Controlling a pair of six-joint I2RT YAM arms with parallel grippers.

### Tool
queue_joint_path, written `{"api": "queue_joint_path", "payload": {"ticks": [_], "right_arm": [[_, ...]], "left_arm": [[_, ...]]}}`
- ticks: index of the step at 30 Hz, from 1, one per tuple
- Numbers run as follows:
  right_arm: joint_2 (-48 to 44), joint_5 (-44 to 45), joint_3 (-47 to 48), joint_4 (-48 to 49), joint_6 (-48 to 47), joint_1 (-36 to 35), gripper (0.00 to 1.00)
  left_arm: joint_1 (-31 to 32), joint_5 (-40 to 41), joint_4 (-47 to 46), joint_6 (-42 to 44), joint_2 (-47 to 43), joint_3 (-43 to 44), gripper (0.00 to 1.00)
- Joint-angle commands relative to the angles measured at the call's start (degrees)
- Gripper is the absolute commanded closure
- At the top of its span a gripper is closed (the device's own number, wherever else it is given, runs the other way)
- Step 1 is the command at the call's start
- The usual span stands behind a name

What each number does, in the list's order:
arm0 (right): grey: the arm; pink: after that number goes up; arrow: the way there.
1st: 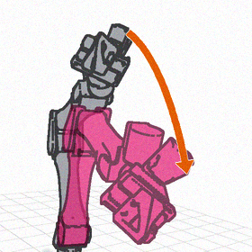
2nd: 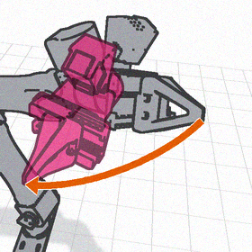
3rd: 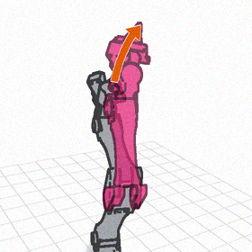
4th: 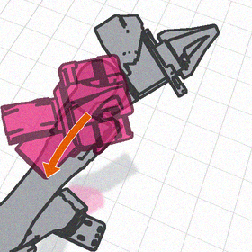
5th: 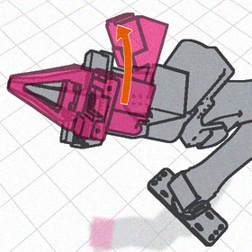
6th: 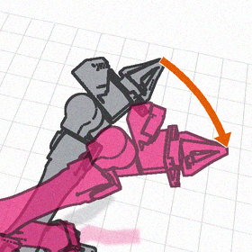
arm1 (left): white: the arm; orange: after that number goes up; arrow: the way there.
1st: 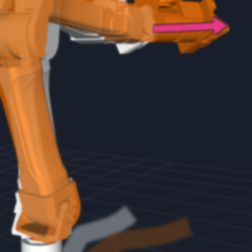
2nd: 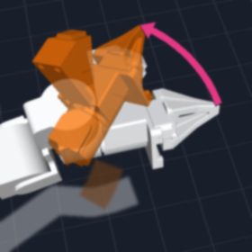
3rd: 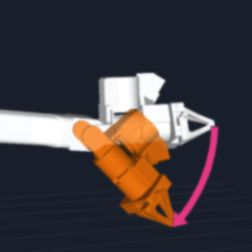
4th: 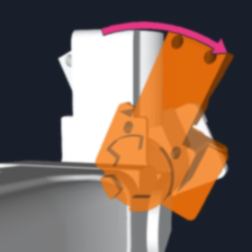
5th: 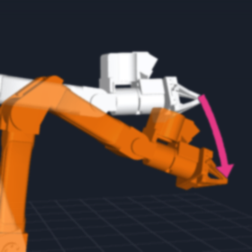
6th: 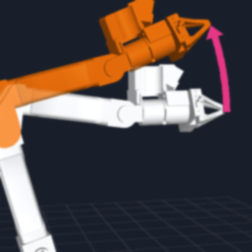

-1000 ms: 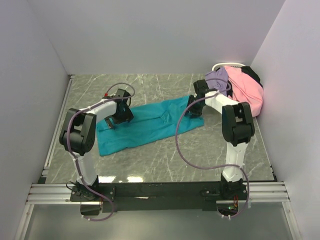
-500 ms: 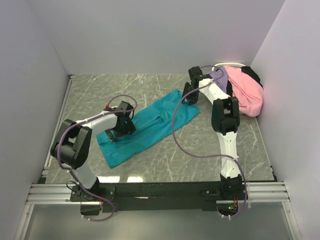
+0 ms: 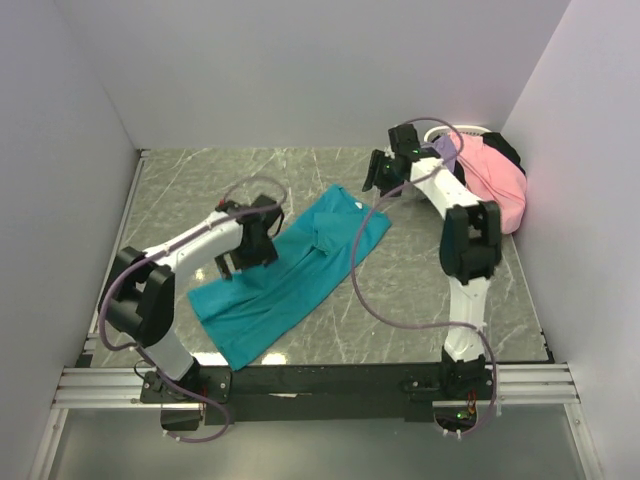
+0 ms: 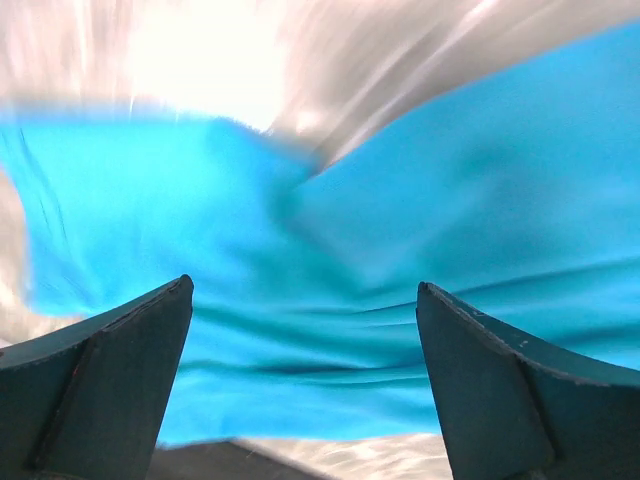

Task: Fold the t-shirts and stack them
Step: Fold the tshirt

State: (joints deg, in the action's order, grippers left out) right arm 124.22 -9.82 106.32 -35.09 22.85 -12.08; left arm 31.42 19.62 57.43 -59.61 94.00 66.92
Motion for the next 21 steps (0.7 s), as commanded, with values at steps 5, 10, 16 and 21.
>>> {"api": "queue_joint_path", "payload": {"ticks": [5,10,16,21], "right_arm": [[-27.26,0.16,-25.26,12.05,0.69,1.18,0.36],[-35.62,-4.23,-40.03,15.66,3.51,1.09,0.35],[-36.95,-6.25,-49.45,22.95,7.82,1.18,0.35],[-31.86,-8.02,-50.07,26.12,9.75,1.18,0.36]], "left_arm": [[-1.62,7.38,-14.88,21.02,-1.37,17.01,0.01],[-5.66,-9.75,-20.5,30.15,8.82,25.1,0.01],[-8.65,-25.83,-29.39,35.43,20.16,33.44,0.03],[-9.79,-29.45,-24.48,40.18,31.05,46.18,0.03]]}}
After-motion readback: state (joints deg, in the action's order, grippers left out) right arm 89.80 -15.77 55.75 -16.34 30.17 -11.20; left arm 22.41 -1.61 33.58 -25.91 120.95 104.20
